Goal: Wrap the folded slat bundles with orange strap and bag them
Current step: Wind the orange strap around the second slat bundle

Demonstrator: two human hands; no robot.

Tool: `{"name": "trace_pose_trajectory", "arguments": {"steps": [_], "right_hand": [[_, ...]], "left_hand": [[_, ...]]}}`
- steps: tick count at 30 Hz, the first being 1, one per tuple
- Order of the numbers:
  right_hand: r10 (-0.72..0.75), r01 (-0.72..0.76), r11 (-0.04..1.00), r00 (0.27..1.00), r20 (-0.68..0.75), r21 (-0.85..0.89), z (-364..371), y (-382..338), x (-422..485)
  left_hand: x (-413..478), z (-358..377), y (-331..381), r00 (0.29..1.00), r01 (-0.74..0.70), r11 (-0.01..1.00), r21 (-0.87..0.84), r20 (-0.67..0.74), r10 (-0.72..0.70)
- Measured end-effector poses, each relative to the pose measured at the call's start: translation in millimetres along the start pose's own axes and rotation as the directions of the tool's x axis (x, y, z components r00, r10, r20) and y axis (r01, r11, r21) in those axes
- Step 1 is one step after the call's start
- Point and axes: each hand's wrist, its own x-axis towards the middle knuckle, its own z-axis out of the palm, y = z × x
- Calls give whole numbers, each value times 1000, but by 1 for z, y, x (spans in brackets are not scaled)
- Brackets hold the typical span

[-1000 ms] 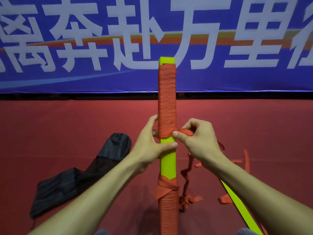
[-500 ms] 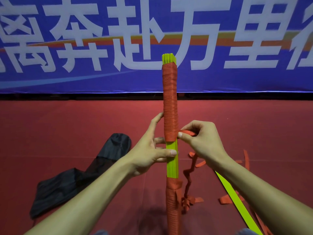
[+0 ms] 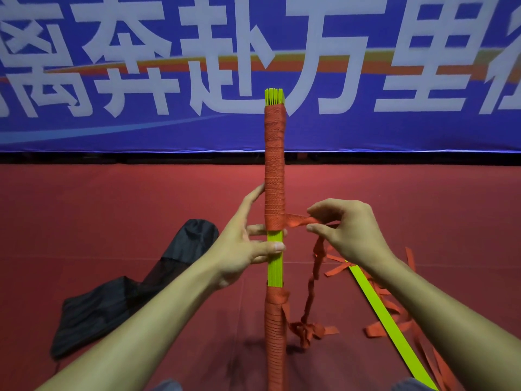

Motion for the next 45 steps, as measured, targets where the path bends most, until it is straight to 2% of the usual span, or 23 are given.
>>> {"name": "trace_pose_trajectory", "arguments": {"steps": [3, 7, 13, 15, 20, 22, 24, 26, 31, 37, 41, 45], "right_hand": [[-60, 57, 997, 996, -64, -42, -1, 2, 0], [-155, 144, 982, 985, -82, -121, -1, 6, 0], [-236, 232, 958, 972, -1, -168, -3, 12, -1], [-218, 220, 965, 975, 30, -145, -1, 12, -1], [-11, -2, 994, 992, 124, 107, 1, 10, -3], [29, -73, 956, 987, 157, 284, 0, 7, -4], [72, -122, 889, 989, 129, 441, -2, 4, -5], [90, -127, 847, 991, 96, 516, -1, 2, -4], [114, -113, 928, 993, 19, 355, 2, 6, -1], [189, -193, 977, 981, 54, 94, 6, 13, 3], [197, -200, 976, 980, 39, 80, 7, 2, 2], [193, -194, 968, 981, 25, 161, 11, -12, -1]], "left_hand": [[0, -1, 0, 1000, 5, 1000, -5, -3, -5], [1, -2, 1, 1000, 12, 1000, -7, -7, -12], [2, -4, 0, 1000, 9, 1000, -17, -22, -9], [2, -4, 1, 1000, 10, 1000, -15, -24, -10], [1, -5, 0, 1000, 11, 1000, 9, -29, -11], [1, -6, 0, 999, 9, 1000, 20, -39, -8], [2, -7, -1, 999, 6, 1000, 22, -48, -5], [2, -7, -2, 998, 6, 1000, 16, -57, -5], [3, -4, -2, 996, -14, 1000, 21, -89, 16], [2, 3, -1, 987, -14, 992, 128, -157, 35], [5, 5, -1, 980, -19, 977, 211, -190, 61], [7, 8, 0, 970, -24, 956, 292, -225, 93]]}}
